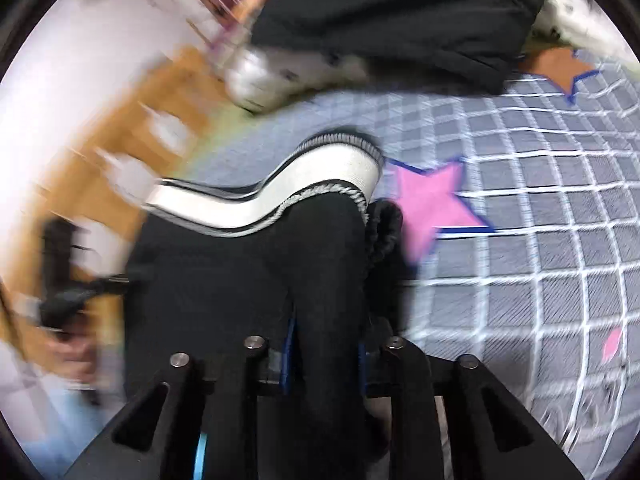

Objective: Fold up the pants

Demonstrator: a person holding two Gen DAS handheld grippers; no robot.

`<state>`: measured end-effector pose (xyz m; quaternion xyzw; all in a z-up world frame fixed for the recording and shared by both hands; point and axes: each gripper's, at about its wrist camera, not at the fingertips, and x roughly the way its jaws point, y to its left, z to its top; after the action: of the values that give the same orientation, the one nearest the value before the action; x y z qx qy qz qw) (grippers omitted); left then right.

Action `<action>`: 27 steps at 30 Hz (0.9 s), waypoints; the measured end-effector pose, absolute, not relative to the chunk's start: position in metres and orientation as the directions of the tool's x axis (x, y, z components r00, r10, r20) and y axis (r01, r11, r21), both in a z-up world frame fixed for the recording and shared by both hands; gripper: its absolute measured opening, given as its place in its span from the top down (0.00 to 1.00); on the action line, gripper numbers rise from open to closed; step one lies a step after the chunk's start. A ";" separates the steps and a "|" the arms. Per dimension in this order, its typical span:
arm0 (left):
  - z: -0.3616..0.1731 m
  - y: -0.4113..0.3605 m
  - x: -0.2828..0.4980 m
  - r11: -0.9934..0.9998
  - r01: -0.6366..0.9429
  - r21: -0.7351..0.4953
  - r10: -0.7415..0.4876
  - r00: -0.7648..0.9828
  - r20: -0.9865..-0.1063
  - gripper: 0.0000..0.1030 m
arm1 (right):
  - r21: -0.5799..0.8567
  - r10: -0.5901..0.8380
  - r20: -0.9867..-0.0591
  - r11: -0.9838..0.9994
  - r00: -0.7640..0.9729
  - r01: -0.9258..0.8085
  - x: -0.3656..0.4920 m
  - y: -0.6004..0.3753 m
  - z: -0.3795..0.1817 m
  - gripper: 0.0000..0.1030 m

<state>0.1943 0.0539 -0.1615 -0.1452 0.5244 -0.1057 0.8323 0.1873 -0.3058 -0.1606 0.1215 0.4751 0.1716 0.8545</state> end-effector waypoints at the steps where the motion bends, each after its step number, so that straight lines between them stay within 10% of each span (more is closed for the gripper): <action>1: -0.168 0.054 0.195 0.941 0.021 -0.337 -0.314 0.423 -0.850 0.65 | 0.340 0.384 -0.771 0.923 0.508 -0.181 0.188 -0.304 -0.167 0.58; 8: -0.121 0.044 0.188 0.975 0.114 -0.192 -0.221 0.619 -0.754 0.51 | 0.073 0.223 -0.719 0.966 0.658 -0.248 0.161 -0.302 -0.108 0.56; 27: -0.161 -0.029 0.257 0.982 0.188 0.023 -0.112 0.672 -0.732 0.51 | 0.095 0.289 -0.729 0.940 0.620 -0.327 0.258 -0.273 -0.161 0.64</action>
<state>0.2568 -0.0289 -0.1610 0.0483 0.3964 -0.0821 0.9131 0.2581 -0.2735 -0.1614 -0.0233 0.4007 0.1712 0.8998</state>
